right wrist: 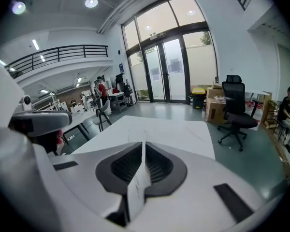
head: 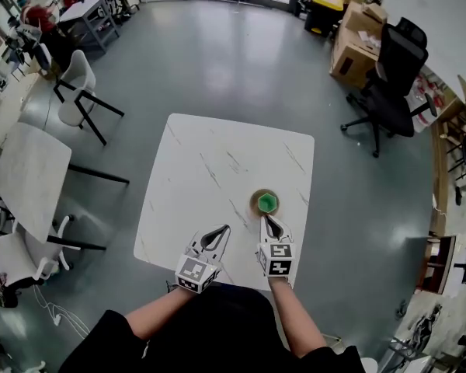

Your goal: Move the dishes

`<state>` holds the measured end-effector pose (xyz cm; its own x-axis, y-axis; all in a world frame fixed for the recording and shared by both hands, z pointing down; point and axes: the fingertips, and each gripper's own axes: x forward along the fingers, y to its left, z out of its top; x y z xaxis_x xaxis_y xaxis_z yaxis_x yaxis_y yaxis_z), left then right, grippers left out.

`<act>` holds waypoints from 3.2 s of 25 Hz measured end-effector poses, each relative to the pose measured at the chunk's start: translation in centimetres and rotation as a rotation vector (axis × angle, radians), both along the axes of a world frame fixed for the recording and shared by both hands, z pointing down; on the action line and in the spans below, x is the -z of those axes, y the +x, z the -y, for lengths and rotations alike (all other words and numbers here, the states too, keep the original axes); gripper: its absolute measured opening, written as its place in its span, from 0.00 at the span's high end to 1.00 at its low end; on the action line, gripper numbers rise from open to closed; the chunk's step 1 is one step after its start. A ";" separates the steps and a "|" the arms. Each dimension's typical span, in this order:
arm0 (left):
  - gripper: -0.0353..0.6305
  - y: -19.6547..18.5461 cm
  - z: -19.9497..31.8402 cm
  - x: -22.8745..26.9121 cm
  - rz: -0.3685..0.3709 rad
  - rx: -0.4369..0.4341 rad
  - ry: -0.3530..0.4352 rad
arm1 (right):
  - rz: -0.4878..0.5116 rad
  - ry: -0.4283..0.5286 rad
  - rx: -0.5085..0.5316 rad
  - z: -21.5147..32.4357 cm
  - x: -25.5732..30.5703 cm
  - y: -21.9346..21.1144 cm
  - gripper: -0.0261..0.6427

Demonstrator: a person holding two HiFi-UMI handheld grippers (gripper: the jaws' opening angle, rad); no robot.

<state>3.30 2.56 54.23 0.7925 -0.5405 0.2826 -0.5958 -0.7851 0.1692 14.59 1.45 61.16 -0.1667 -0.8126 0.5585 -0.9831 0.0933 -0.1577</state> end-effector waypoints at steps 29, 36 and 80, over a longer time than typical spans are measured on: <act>0.92 -0.1 1.4 -2.4 0.010 0.064 -0.080 | -0.088 -0.303 0.069 7.0 -10.8 0.1 0.83; 0.92 -1.2 1.5 -2.6 0.023 0.098 -0.082 | -0.095 -0.321 0.073 7.2 -11.3 -0.1 0.88; 0.92 -28.4 5.7 -1.9 -0.116 0.208 -0.104 | -0.220 -0.247 0.247 10.4 -9.4 -29.1 0.93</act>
<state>-25.12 -3.19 56.17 0.6976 -0.6681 0.2588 -0.7146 -0.6223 0.3196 -14.47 -8.91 70.52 -0.1948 -0.5999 0.7760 -0.9487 0.3162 0.0063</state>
